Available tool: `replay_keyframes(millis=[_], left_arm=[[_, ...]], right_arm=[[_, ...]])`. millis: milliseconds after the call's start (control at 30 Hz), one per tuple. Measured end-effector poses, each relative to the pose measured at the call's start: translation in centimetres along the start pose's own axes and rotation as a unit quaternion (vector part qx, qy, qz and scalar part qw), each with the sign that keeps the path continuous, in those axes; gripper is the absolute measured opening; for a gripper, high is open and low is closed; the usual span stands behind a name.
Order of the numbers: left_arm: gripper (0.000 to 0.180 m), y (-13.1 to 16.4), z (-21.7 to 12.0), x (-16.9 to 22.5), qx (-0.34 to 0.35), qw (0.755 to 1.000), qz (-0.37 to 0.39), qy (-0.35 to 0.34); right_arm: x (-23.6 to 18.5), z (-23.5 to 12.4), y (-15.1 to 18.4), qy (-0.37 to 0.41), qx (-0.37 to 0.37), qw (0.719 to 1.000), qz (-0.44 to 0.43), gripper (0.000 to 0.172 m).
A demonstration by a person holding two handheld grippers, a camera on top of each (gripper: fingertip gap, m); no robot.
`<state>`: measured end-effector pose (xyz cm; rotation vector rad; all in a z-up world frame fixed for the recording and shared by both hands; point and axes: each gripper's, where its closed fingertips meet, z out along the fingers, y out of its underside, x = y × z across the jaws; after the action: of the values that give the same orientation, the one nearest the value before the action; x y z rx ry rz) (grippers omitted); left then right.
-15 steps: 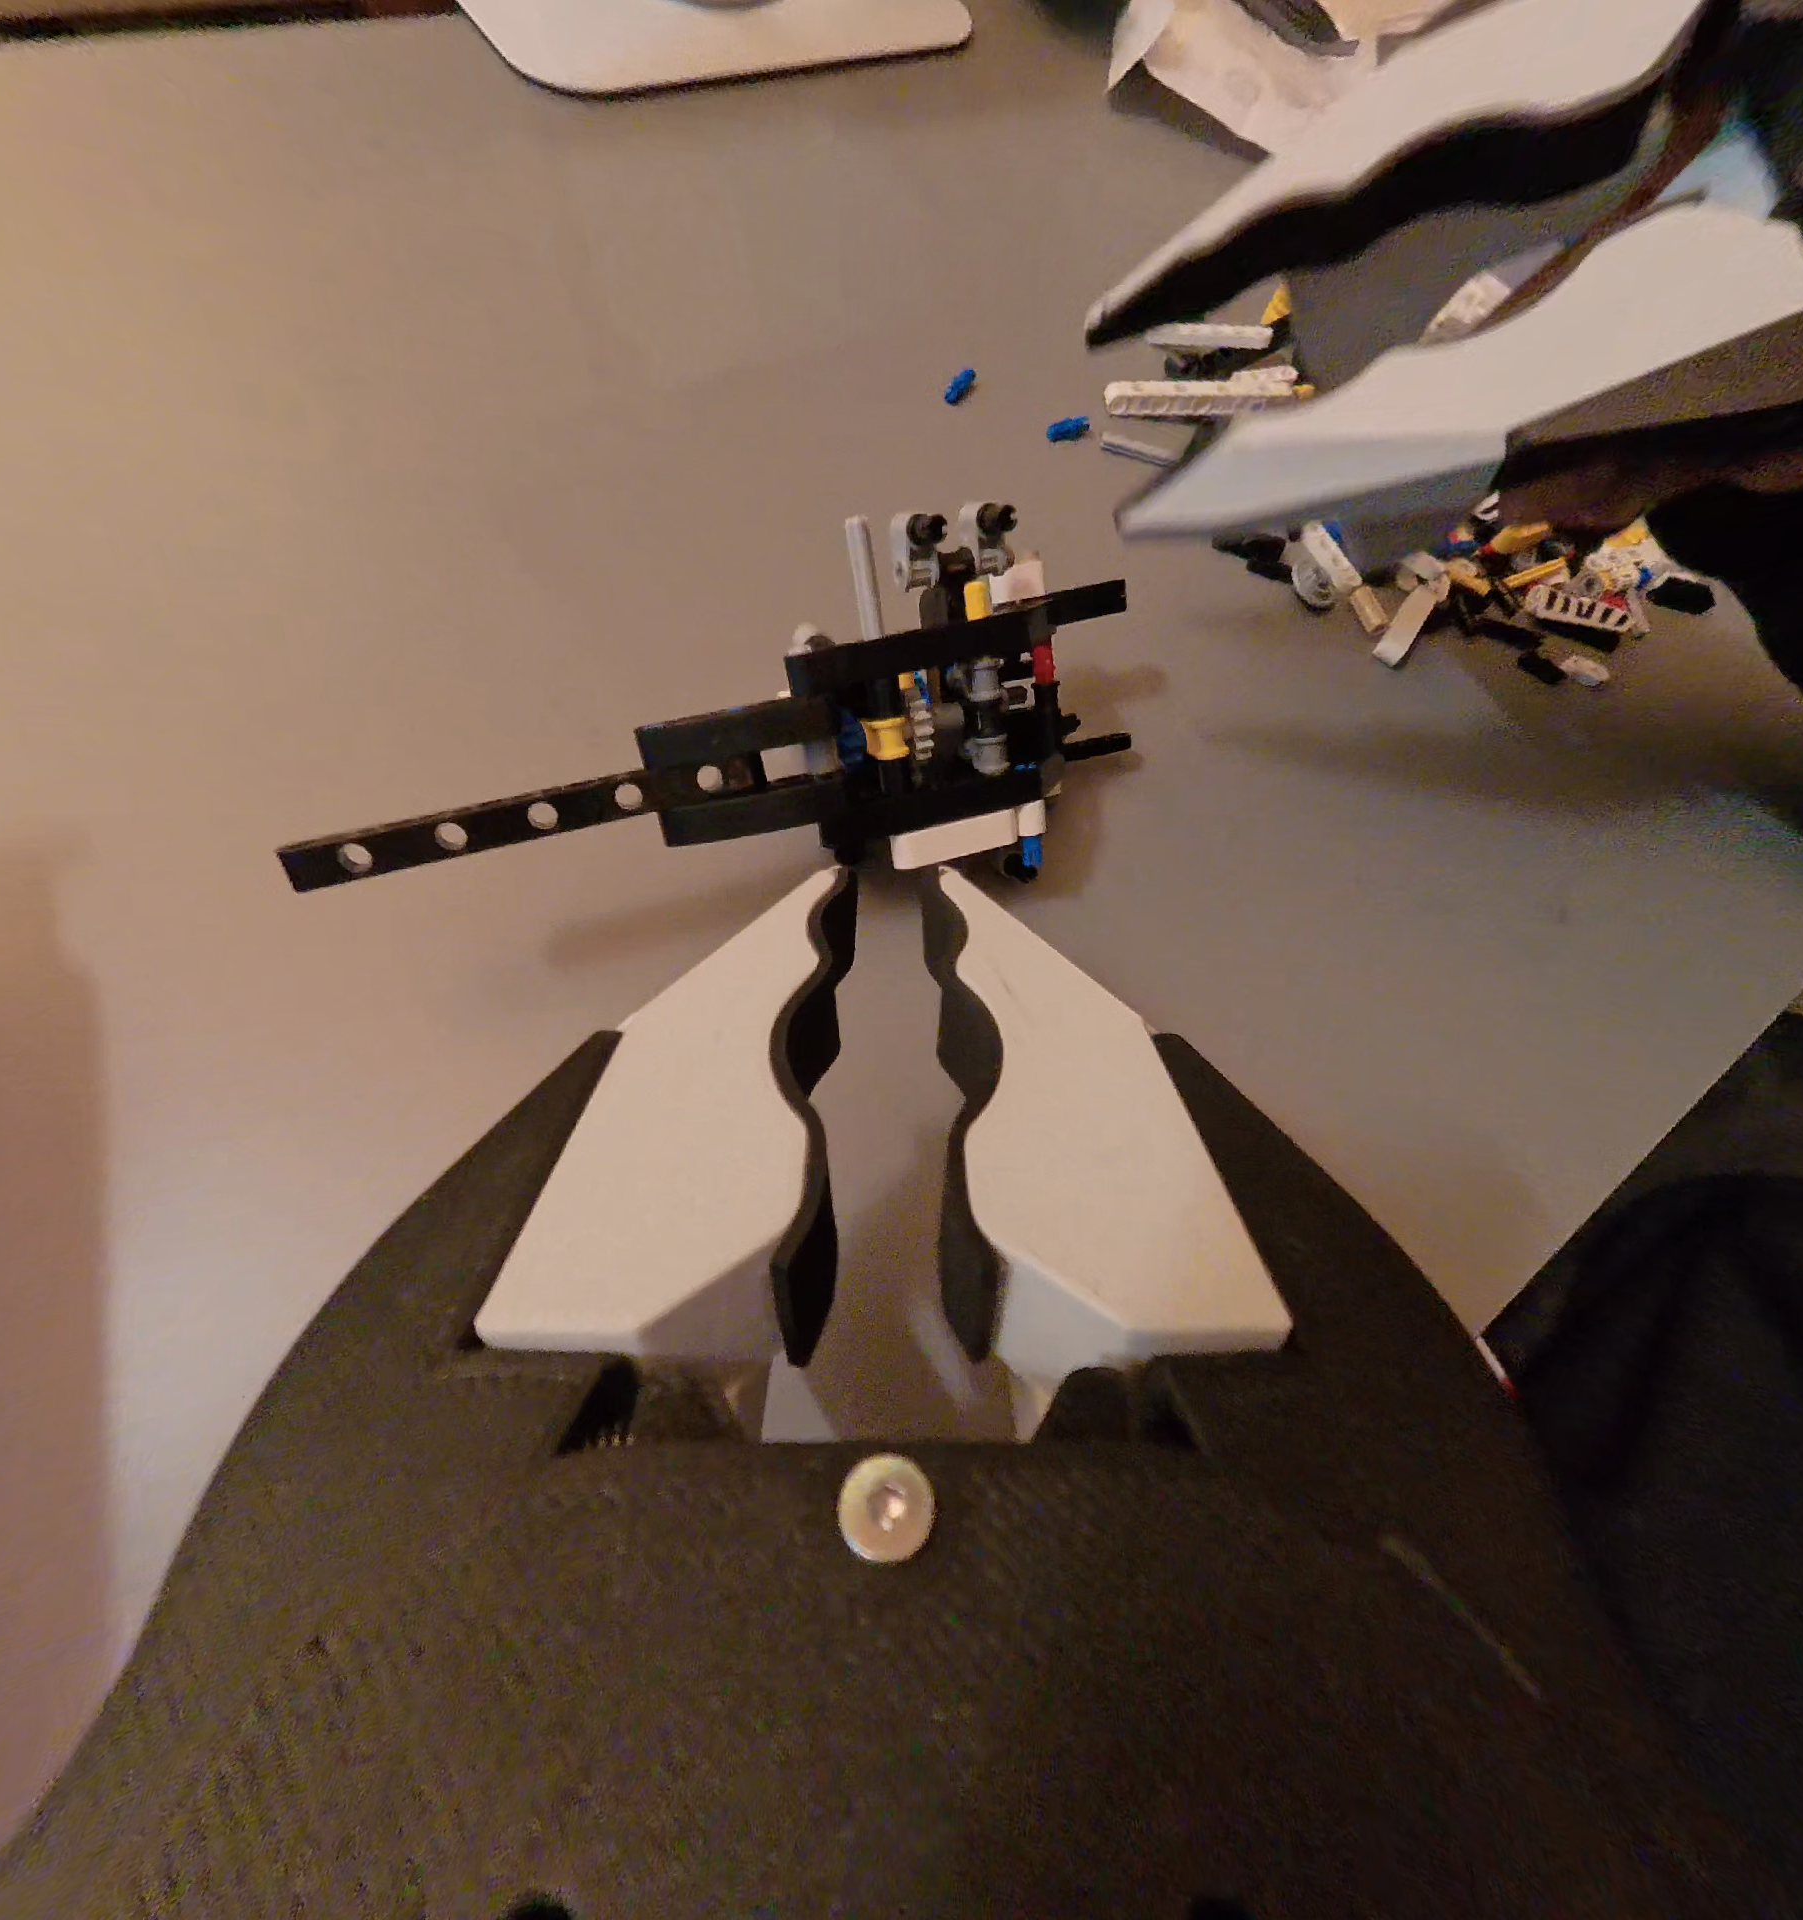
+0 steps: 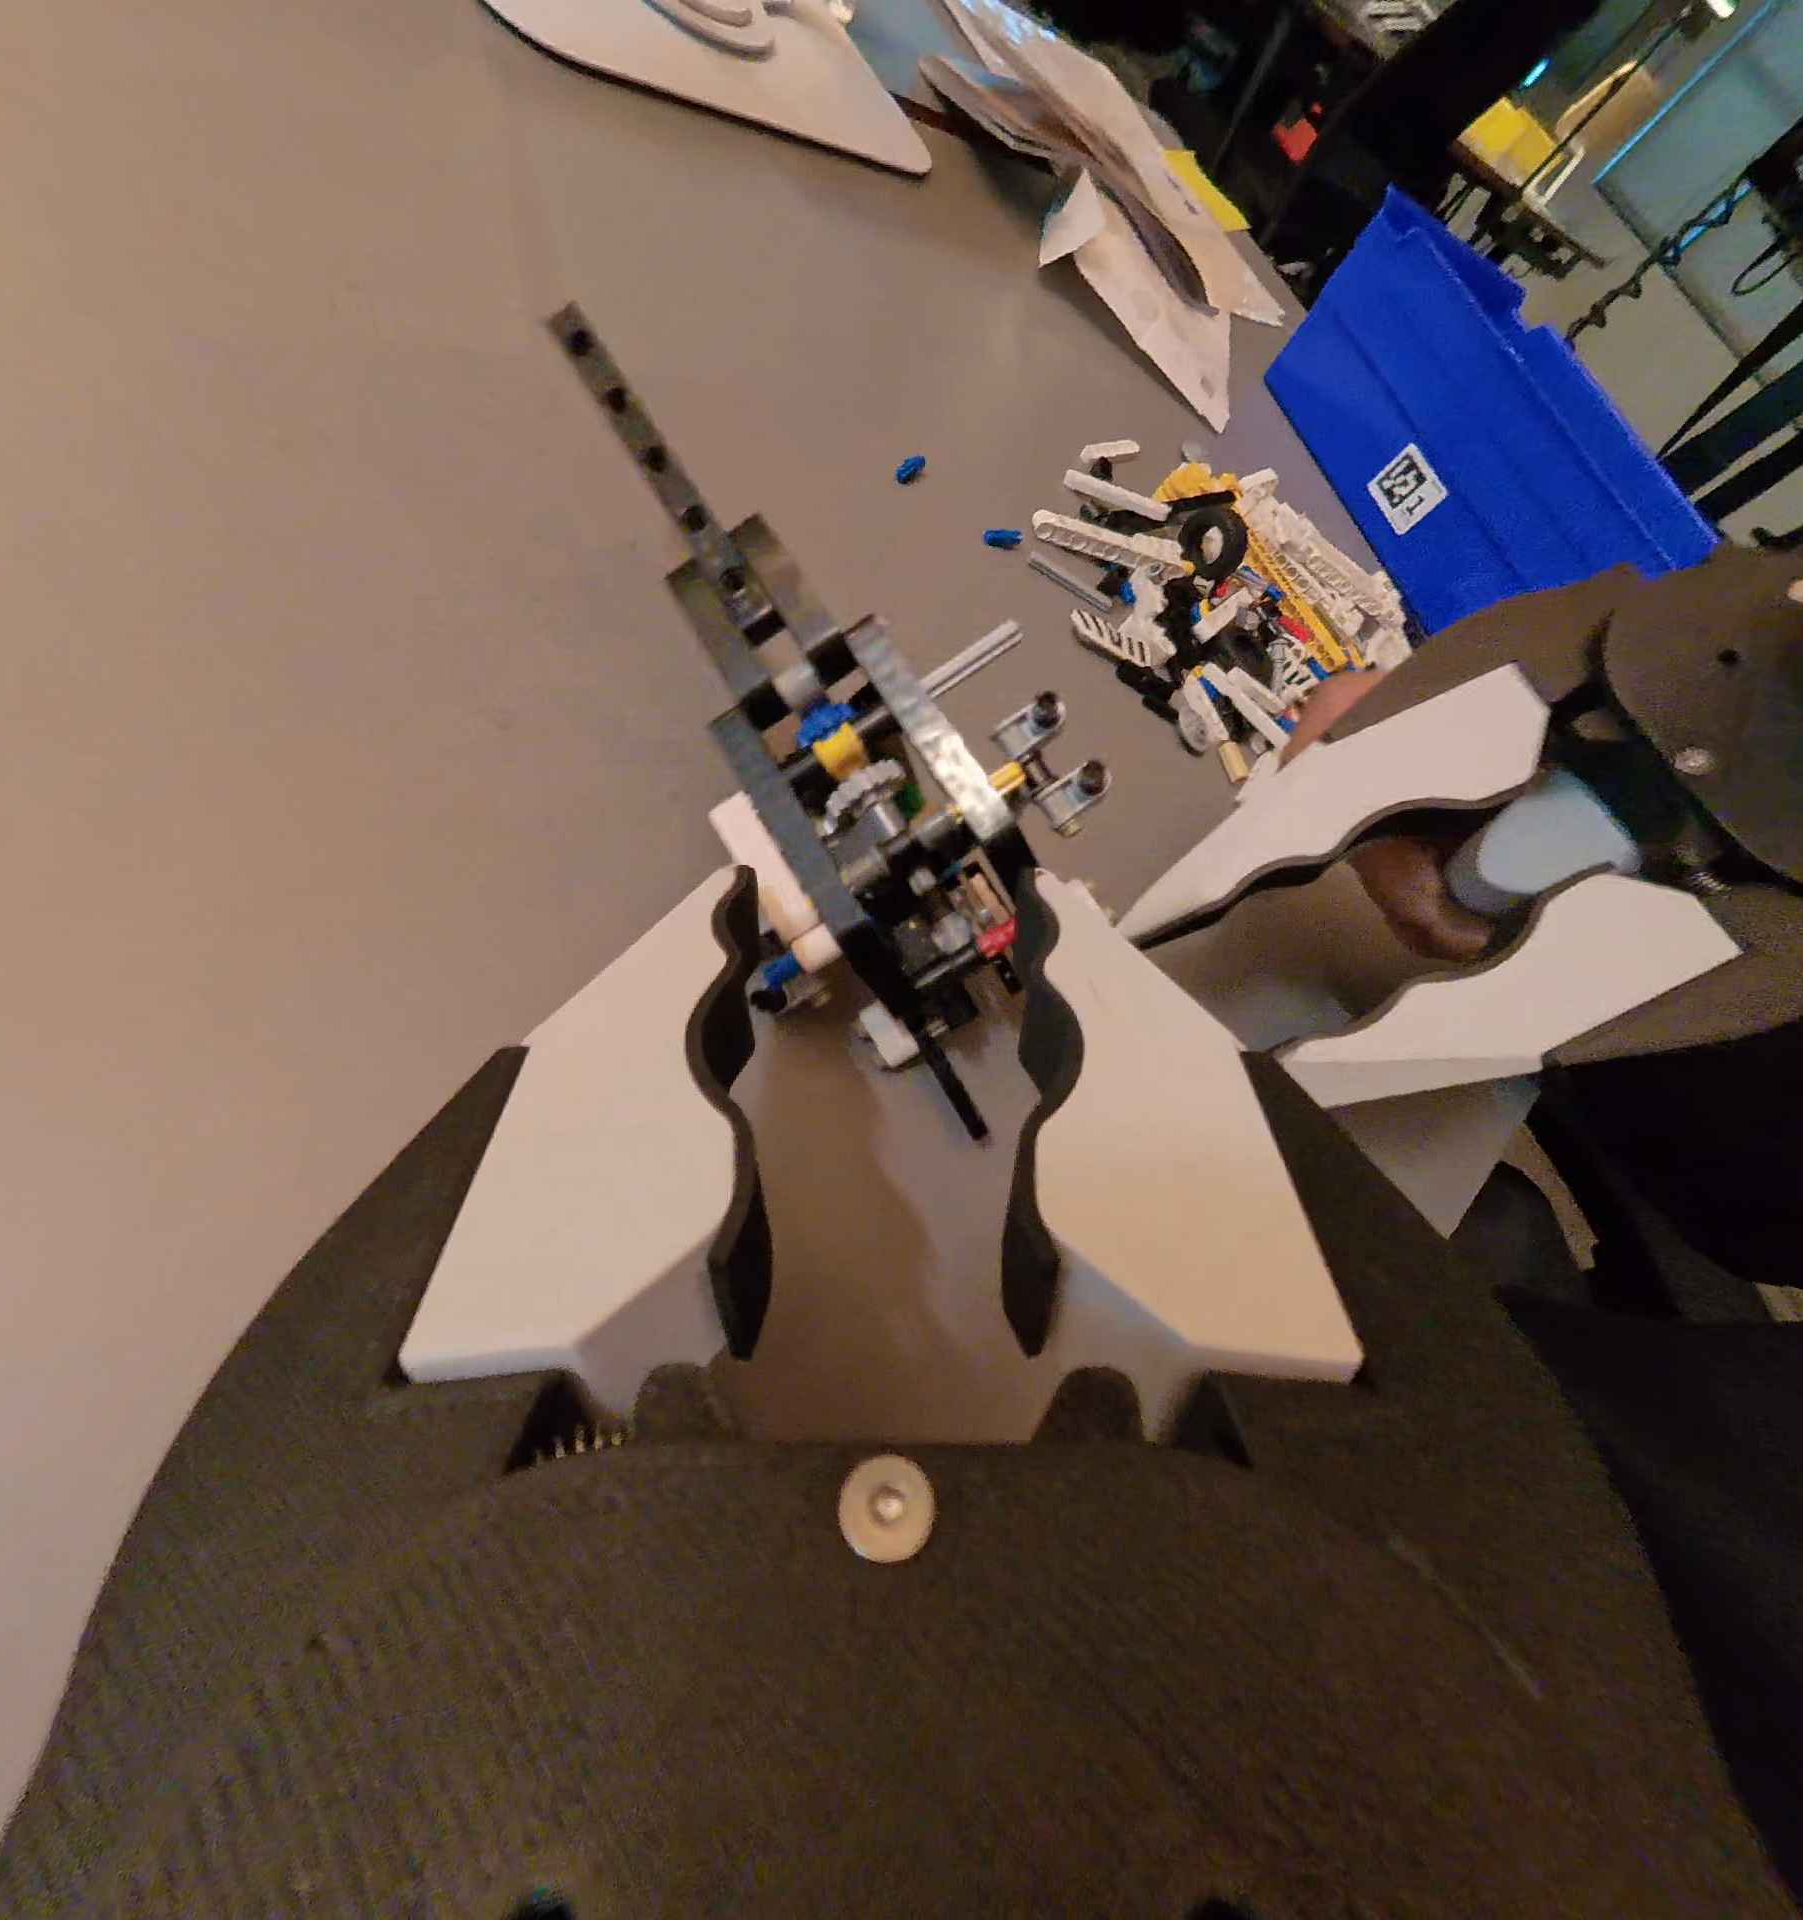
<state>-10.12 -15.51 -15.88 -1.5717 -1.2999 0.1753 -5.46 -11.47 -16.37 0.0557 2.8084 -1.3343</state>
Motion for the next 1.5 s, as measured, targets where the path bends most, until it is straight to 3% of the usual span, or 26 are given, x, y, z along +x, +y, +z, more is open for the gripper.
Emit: replay_keyframes(millis=[200, 333, 400, 533, 600, 633, 800, 967, 1200, 1267, 1367, 1500], left_arm=[[0.056, -0.6, -0.4, -0.2, 0.011, 1.000, -0.007, -0.007], [0.094, -0.5, 0.5, -1.3, 0.005, 0.998, -0.051, -0.038], [0.099, -0.7, 1.2, -1.3, 0.003, 0.997, -0.065, -0.041], [0.092, 0.0, 2.4, 0.2, -0.031, 0.998, -0.039, -0.025], [0.082, 0.4, 2.9, 0.5, -0.047, 0.998, -0.006, -0.039], [0.072, 0.6, 3.0, 0.5, -0.054, 0.997, 0.016, -0.052], [0.066, 0.2, 3.0, 1.5, -0.060, 0.990, 0.101, -0.073], [0.065, 0.4, 2.8, 2.4, -0.103, 0.954, 0.252, -0.123], [0.064, 1.6, 3.7, 4.9, -0.131, 0.925, 0.350, -0.074], [0.065, 1.8, 3.6, 5.0, -0.137, 0.924, 0.351, -0.069], [0.069, 1.5, 3.2, 5.2, -0.127, 0.941, 0.303, -0.080], [0.068, -0.1, 2.6, 6.6, -0.047, 0.976, 0.204, -0.063]], right_arm=[[4.3, -2.9, -2.8, 0.079, 0.081, 0.994, -0.008, 0.029], [7.4, -4.1, -4.5, 0.087, 0.132, 0.986, 0.045, 0.026], [8.5, -3.5, -4.8, 0.069, 0.132, 0.986, 0.079, 0.030], [8.2, -0.7, -4.1, -0.007, 0.086, 0.986, 0.142, 0.037], [7.8, 0.2, -3.2, -0.029, 0.058, 0.986, 0.152, 0.030], [7.6, 0.3, -3.0, -0.036, 0.052, 0.986, 0.152, 0.025], [6.4, -1.4, -2.1, -0.056, 0.069, 0.983, 0.162, 0.017], [5.9, -3.3, -0.2, -0.050, 0.075, 0.981, 0.173, 0.016], [4.9, -2.7, 2.5, -0.011, 0.038, 0.989, 0.139, 0.002], [4.7, -2.6, 2.8, 0.005, 0.034, 0.991, 0.127, 0.002], [4.9, -2.8, 2.7, 0.043, 0.045, 0.991, 0.118, 0.002], [4.6, -2.7, 2.8, 0.093, 0.059, 0.988, 0.112, 0.002]])
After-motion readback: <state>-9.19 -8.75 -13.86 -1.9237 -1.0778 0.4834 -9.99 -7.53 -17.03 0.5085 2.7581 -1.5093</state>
